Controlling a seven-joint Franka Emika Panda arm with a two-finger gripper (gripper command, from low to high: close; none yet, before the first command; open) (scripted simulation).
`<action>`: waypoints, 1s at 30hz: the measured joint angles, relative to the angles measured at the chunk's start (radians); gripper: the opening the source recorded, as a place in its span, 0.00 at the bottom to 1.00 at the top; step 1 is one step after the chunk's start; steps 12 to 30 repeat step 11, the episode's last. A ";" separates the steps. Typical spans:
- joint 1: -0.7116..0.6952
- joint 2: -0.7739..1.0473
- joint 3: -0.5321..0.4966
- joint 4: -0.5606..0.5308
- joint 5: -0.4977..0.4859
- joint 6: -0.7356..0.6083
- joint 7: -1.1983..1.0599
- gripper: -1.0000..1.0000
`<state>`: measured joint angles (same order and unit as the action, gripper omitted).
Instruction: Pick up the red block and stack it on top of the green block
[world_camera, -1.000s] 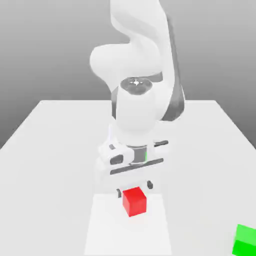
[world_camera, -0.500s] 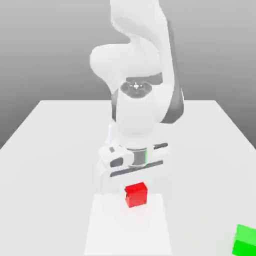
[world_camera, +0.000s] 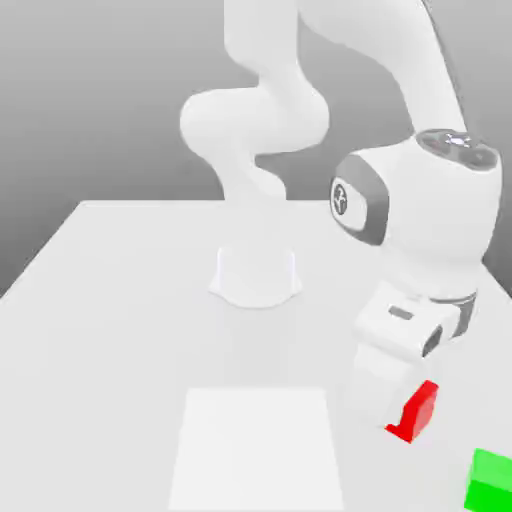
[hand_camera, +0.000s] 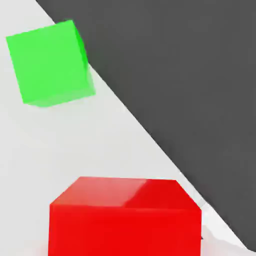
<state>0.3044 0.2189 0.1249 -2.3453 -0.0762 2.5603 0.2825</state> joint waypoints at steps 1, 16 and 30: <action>0.013 0.020 0.016 0.036 -0.001 -0.017 -0.015 0.00; 0.064 0.193 0.022 0.125 -0.042 0.064 -0.021 1.00; 0.064 0.193 0.022 0.125 -0.042 0.064 -0.021 1.00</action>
